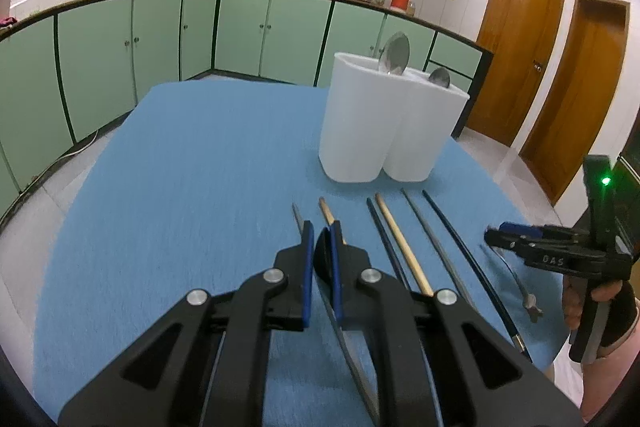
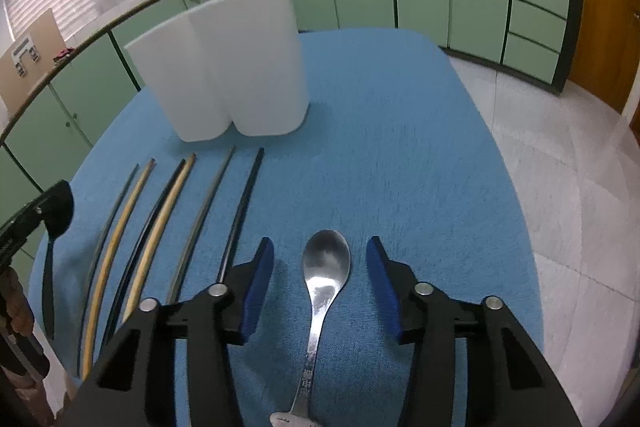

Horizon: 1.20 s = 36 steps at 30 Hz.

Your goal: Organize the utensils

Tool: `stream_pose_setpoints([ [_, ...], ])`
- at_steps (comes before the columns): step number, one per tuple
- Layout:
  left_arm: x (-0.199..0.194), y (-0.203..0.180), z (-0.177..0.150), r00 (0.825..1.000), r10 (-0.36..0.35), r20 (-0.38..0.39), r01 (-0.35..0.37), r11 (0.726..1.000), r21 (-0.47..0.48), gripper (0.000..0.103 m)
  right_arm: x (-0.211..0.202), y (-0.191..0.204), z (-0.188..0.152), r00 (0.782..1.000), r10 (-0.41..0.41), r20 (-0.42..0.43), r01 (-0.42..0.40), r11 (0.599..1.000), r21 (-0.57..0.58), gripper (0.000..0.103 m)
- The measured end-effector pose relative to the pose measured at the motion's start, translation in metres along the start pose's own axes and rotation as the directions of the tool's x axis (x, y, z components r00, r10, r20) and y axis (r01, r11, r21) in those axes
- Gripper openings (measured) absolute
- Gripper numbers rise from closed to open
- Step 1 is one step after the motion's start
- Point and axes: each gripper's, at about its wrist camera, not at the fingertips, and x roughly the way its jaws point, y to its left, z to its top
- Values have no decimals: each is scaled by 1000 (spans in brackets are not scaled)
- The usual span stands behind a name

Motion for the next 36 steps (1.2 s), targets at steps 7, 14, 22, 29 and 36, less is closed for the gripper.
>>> stream_pose_setpoints([
  [7,-9,-1,5,998,13,53,-14,1000,15,7,0,-2,1,1000,-2,-8,2,1000,0,26],
  [14,-21,-1,12,992,32,122,-35,999,23,7,-26,0,2,993,41,112,-42,999,5,25],
  [22,-28,-1,22,986,28,162,-33,999,26,7,-56,4,15,969,65,237,-61,998,-23,25],
  [29,-32,-6,37,976,19,217,-29,999,42,7,-82,10,34,938,70,339,-58,997,-47,24],
  [36,-37,-17,72,944,14,330,-46,995,90,7,-98,17,61,908,85,411,-59,995,-74,23],
])
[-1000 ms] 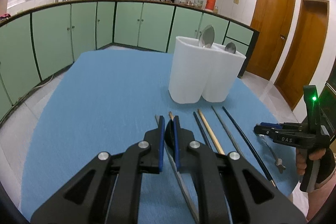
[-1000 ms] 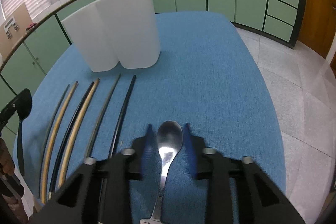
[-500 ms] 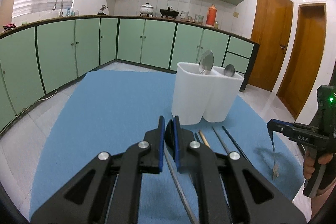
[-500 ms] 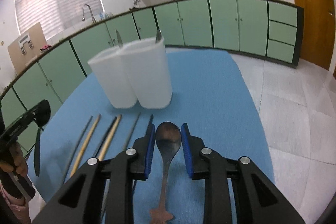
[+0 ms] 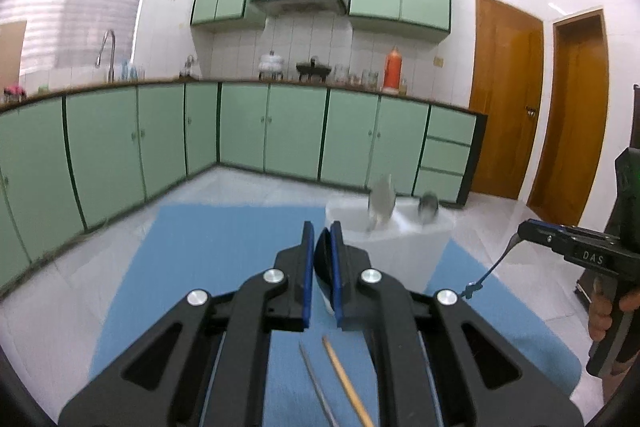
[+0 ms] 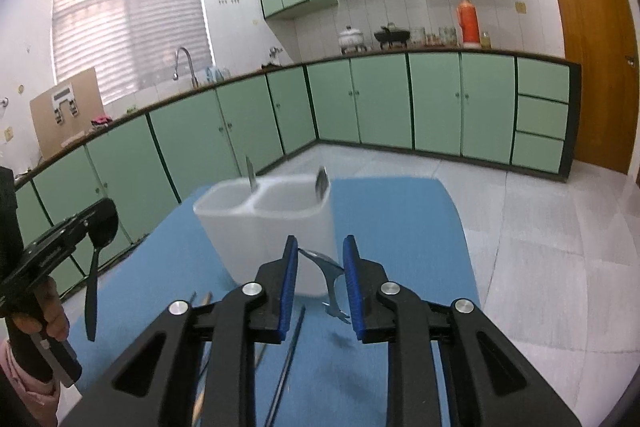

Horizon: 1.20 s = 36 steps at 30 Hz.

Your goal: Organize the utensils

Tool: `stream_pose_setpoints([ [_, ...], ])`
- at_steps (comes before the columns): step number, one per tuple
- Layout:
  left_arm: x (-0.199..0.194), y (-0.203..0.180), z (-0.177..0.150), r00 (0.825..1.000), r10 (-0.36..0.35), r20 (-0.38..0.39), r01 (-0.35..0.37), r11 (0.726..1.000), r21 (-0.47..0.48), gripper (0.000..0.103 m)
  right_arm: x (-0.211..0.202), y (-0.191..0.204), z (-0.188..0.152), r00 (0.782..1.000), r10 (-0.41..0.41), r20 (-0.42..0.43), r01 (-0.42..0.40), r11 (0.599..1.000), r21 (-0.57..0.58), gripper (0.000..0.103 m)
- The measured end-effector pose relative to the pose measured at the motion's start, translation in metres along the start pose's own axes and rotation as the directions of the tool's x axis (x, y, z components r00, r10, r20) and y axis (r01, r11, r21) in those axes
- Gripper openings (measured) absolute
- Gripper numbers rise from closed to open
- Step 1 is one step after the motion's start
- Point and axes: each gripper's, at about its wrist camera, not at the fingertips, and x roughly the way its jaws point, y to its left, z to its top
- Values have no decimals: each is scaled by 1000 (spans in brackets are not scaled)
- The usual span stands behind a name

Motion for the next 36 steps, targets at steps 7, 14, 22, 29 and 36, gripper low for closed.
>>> stream_pose_setpoints([
  [7,16,-11,37,994,-19,106,15,999,38,7,1,7,33,999,17,45,-15,999,-51,21],
  [14,43,-23,68,983,-24,184,10,997,73,7,0,15,70,995,38,92,-28,995,-99,9],
  [22,109,-25,79,987,-18,161,5,997,81,7,33,28,108,993,75,91,-61,988,-143,0],
  [29,122,-18,69,989,-47,137,38,997,64,7,49,13,81,999,36,19,-34,993,-114,1],
  [36,111,-11,54,988,-67,139,61,997,47,7,107,-39,10,968,-25,-250,39,998,50,5],
])
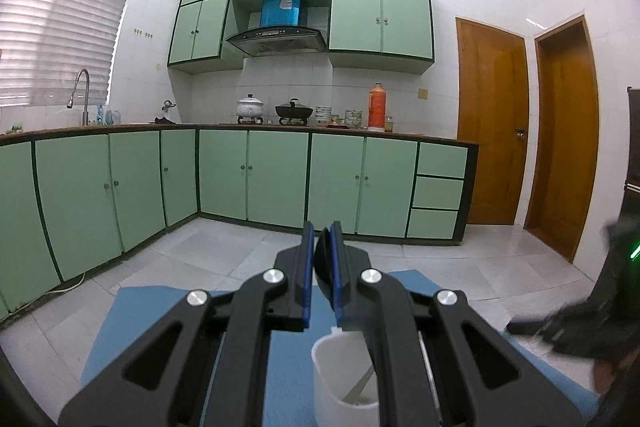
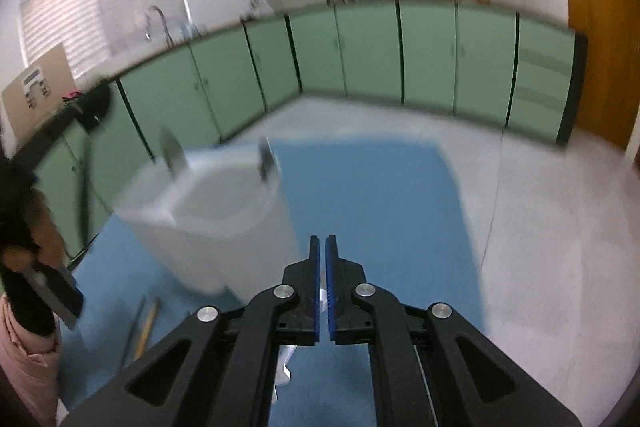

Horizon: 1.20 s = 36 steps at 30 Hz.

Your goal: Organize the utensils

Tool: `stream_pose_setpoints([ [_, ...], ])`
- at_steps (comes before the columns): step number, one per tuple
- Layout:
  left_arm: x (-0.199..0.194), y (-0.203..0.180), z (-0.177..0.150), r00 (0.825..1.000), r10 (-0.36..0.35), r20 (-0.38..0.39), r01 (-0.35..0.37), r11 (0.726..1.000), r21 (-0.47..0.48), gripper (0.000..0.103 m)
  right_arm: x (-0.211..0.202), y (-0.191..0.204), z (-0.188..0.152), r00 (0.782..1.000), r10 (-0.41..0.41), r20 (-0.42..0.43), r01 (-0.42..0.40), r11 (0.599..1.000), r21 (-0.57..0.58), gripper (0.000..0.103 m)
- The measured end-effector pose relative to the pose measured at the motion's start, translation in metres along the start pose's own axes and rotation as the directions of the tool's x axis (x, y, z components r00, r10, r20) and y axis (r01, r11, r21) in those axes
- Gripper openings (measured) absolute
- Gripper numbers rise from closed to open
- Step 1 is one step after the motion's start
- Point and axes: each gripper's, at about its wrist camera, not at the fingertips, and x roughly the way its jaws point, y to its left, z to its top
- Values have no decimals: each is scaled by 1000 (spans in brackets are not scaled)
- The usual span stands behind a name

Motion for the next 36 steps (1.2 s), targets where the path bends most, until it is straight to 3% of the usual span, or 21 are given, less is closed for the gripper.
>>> stream_pose_setpoints([
  [7,-12,4,-5,1000,12,4,-12,1000,6,7,48,-6,-14,994,22,-109,-19,999,32,26],
  [15,-16,10,-10,1000,17,-6,-17,1000,-7,7,75,-18,-19,985,19,-174,-10,999,52,28],
  [20,-15,11,-11,1000,17,-7,-17,1000,-3,7,88,-27,-18,979,68,-194,-53,995,82,28],
  [23,-14,12,-12,1000,20,-12,-20,1000,-3,7,91,-24,-15,980,63,-191,-52,997,61,25],
  [27,-12,13,-13,999,25,-22,-25,1000,-5,7,88,-16,-20,982,38,-185,-35,999,18,9],
  [36,-13,12,-14,999,24,-27,-24,1000,-3,7,65,-9,-20,991,44,-126,-45,999,-10,3],
])
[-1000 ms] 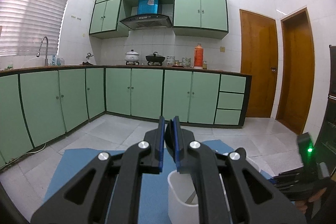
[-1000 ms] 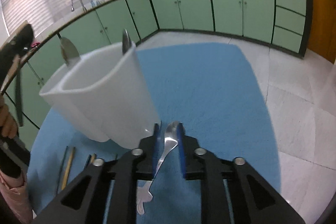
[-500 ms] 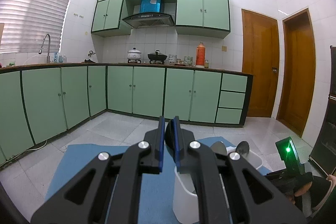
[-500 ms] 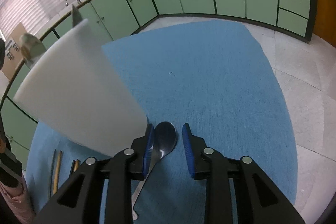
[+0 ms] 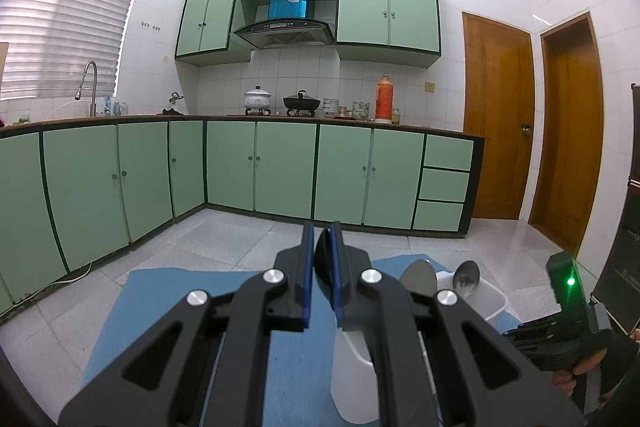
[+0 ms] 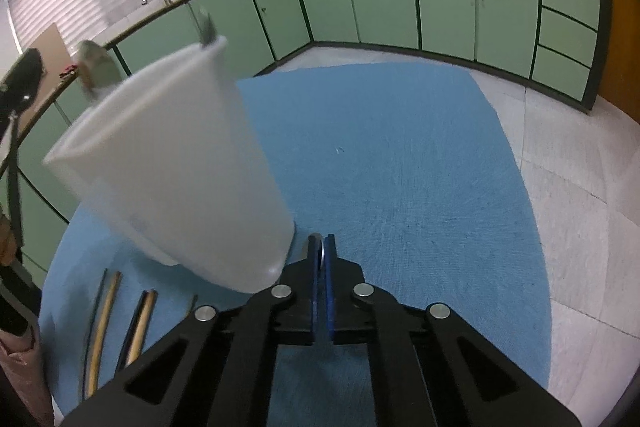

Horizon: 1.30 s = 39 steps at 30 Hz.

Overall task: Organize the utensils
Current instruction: 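Open both tools and withdraw them from the white holder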

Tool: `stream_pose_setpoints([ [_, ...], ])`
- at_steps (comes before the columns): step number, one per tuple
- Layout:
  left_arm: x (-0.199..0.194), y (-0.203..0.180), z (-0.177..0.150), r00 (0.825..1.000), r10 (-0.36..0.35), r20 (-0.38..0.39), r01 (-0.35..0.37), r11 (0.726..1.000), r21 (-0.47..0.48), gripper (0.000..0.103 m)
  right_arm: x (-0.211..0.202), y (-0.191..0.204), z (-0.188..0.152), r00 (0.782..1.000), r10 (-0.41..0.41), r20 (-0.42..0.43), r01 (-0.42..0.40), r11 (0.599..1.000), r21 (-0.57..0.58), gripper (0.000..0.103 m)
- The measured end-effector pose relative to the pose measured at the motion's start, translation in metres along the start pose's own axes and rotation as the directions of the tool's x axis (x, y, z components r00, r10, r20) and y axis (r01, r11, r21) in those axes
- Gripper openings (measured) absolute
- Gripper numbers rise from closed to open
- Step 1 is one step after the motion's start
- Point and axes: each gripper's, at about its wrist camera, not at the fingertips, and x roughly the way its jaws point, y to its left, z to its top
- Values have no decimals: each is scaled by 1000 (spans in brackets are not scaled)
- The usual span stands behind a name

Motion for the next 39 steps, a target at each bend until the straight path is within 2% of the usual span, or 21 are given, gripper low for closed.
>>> stream_pose_setpoints([
  [5,-3,0,0,1000,4,3,-4,1000,4,7,-30,5,0,996,-36,80,37,999,-20,2],
  [10,-6,-2,0,1000,9,22,-9,1000,7,7,-74,9,2,979,-83,187,91,995,-34,2],
  [14,-7,-1,5,999,24,49,-24,1000,11,7,-114,12,12,949,-101,297,120,992,-46,2],
  [17,-4,-2,12,997,38,73,-40,999,24,7,-145,20,29,911,-108,398,148,987,-70,2],
  [21,2,-4,22,992,58,109,-62,997,41,7,-164,37,54,871,-94,482,162,982,-100,2],
  [29,28,-14,28,981,103,162,-118,989,86,7,-148,60,90,805,-46,591,128,987,-97,2],
  [32,37,-19,23,977,121,176,-141,984,107,7,-128,66,95,773,-70,631,165,982,-92,2],
  [34,43,-21,18,975,131,182,-155,980,124,7,-116,69,95,760,-77,645,181,979,-96,2],
  [35,45,-21,15,975,131,182,-156,979,129,7,-109,71,94,756,-80,650,194,975,-105,2],
  [39,54,-19,4,975,132,179,-156,979,129,7,-89,79,83,759,-80,646,220,966,-139,2],
])
